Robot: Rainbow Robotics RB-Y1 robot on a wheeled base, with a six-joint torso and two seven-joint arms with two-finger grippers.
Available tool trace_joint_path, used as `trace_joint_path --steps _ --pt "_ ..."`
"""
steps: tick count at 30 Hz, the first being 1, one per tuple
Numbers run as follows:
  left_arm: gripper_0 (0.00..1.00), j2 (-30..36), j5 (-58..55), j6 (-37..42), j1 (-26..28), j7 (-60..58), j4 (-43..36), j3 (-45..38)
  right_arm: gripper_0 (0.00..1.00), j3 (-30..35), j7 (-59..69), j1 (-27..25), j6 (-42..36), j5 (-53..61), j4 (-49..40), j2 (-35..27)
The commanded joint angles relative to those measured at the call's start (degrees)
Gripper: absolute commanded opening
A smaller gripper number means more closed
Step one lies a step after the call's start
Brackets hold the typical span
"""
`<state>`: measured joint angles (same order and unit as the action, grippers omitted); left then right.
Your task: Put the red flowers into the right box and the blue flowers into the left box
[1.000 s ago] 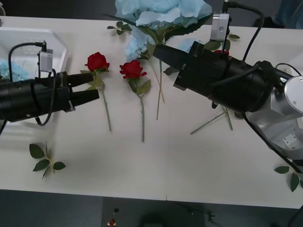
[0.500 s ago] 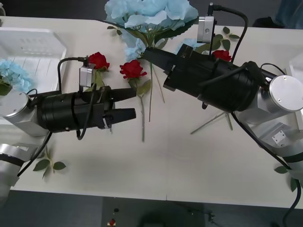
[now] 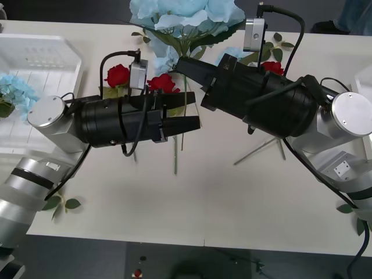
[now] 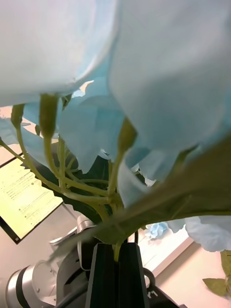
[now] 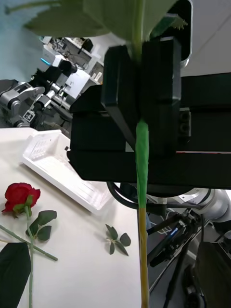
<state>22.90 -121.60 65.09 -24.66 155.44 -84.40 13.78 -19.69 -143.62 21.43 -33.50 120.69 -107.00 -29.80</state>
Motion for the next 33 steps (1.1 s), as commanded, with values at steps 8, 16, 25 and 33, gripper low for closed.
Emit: trace_joint_path --steps 8,16,25,33 --pt "0.01 -2.15 7.43 -2.16 -1.88 -0.44 -1.03 -0.24 0.0 -0.52 0.71 1.59 -0.08 0.86 -1.1 0.54" --pt "0.0 -2.42 9.19 -3.03 -1.88 -0.44 -1.03 -0.24 0.0 -0.52 0.71 1.59 -0.08 0.86 -1.1 0.54" --pt "0.0 -1.72 9.19 -3.65 -1.88 -0.44 -0.95 -0.33 0.0 -0.52 0.88 1.5 0.01 1.21 -1.1 0.54" --pt "0.0 0.31 7.16 -3.91 -1.8 -0.44 -0.95 -0.33 1.0 -0.52 1.15 1.5 0.28 1.91 -1.1 0.62"
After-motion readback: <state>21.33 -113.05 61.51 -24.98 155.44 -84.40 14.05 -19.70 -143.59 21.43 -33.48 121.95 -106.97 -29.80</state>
